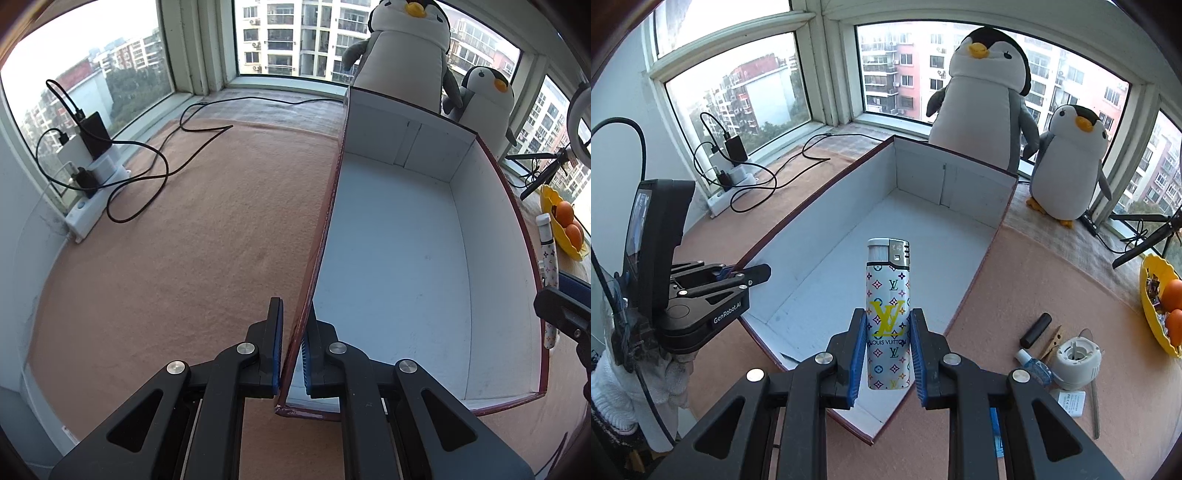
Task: Organize rigid objects
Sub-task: 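Carry the lighter with the right gripper into the box and release, then grasp the white lotion bottle with the right gripper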
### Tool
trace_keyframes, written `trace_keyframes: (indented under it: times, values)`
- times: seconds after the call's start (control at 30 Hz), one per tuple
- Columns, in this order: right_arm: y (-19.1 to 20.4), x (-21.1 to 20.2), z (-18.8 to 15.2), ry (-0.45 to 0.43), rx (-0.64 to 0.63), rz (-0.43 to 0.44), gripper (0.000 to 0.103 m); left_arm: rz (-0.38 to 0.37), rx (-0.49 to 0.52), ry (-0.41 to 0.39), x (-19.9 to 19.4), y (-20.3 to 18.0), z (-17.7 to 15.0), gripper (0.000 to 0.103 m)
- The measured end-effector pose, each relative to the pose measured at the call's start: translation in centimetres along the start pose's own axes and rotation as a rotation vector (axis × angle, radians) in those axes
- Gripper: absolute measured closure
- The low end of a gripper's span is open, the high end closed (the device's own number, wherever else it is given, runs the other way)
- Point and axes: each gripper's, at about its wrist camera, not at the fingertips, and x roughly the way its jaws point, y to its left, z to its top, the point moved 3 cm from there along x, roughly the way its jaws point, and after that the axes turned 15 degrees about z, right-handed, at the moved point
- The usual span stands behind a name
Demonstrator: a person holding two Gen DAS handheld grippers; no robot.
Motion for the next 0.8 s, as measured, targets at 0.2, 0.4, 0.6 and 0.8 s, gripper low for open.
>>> trace_keyframes:
  times: [0.2, 0.4, 0.6, 0.8]
  values:
    - [0.0, 0.4, 0.3, -0.007, 0.020, 0.021, 0.060, -0.004, 0.008, 0.003, 0.0, 0.0, 0.0, 0.095]
    - [-0.5, -1.0, 0.3, -0.050, 0.052, 0.017, 0.053, -0.009, 0.021, 0.013, 0.2, -0.2, 0.1, 0.095]
    - [-2.0, -2.7, -0.9, -0.071, 0.119, -0.008, 0.053, -0.019, 0.044, 0.015, 0.5, -0.2, 0.2, 0.095]
    - [-4.1, -4.5, -3.0, -0.087, 0.188, -0.072, 0.053, -0.030, 0.086, 0.012, 0.7, -0.3, 0.4, 0.095]
